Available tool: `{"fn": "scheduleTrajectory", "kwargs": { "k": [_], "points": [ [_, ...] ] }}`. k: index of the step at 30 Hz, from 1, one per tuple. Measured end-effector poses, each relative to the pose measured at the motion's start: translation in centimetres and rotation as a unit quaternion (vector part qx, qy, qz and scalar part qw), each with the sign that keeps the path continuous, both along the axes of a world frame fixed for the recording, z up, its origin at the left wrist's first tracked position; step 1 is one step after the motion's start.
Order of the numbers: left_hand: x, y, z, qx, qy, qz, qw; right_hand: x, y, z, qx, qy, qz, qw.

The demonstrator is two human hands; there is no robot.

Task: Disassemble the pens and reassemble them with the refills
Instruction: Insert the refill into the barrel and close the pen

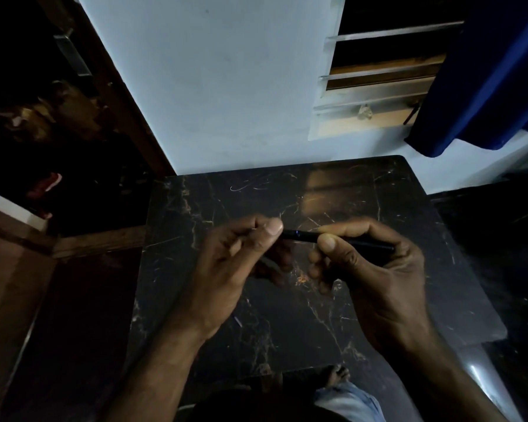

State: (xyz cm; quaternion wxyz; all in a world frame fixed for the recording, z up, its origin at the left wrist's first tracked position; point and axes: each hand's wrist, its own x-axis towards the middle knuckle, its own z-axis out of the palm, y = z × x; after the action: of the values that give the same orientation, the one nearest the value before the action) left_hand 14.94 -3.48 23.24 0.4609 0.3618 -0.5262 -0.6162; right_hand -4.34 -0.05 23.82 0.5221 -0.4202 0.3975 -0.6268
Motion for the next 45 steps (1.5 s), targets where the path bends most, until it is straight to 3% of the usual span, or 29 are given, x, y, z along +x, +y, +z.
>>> {"fn": "scheduleTrajectory", "kwargs": {
  "k": [7,15,21,26,30,32,33,35,37,39,42,45],
  "points": [
    [0.3,0.5,-0.3,-0.099,-0.054,0.039,0.993,0.1,-0.2,0.2,0.014,0.01,-0.013,1.0],
    [-0.1,0.7,0.1,-0.024,-0.016,0.05,0.998,0.2,0.0,0.3,-0.007,-0.022,0.036,0.999],
    [-0.2,1.0,0.1,-0.071,0.001,0.046,0.996,0.1,0.1,0.4,0.004,-0.003,0.011,1.0],
    [-0.2,1.2,-0.2,-0.154,-0.064,0.064,0.984,0.6,0.3,0.2,0.036,-0.05,0.008,0.998],
    [0.2,0.8,0.0,-0.327,-0.192,0.082,0.922,0.7,0.5,0.1,0.078,-0.11,0.018,0.991],
    [0.3,0.6,-0.6,-0.359,-0.204,0.084,0.907,0.7,0.7,-0.2,0.092,-0.129,0.025,0.987],
    [0.3,0.5,-1.3,-0.34,-0.182,0.079,0.919,0.7,0.7,-0.3,0.098,-0.139,0.027,0.985],
    [0.1,-0.4,-3.1,-0.213,-0.072,0.062,0.972,0.7,0.8,-0.7,0.104,-0.164,0.019,0.981],
    [-0.4,-2.1,-6.6,-0.1,-0.022,0.068,0.992,0.1,0.9,-0.8,0.101,-0.17,0.0,0.98],
    [-0.9,-3.8,-11.8,-0.055,-0.161,0.097,0.981,-0.7,1.3,-0.9,0.092,-0.162,-0.01,0.982],
    [-1.1,-5.0,-20.3,-0.039,-0.439,0.047,0.896,-1.6,2.1,-0.6,0.072,-0.143,-0.007,0.987],
    [-0.9,-5.6,-25.3,-0.056,-0.568,-0.017,0.821,-2.3,2.9,-0.3,0.057,-0.124,-0.008,0.991]
  ]
}}
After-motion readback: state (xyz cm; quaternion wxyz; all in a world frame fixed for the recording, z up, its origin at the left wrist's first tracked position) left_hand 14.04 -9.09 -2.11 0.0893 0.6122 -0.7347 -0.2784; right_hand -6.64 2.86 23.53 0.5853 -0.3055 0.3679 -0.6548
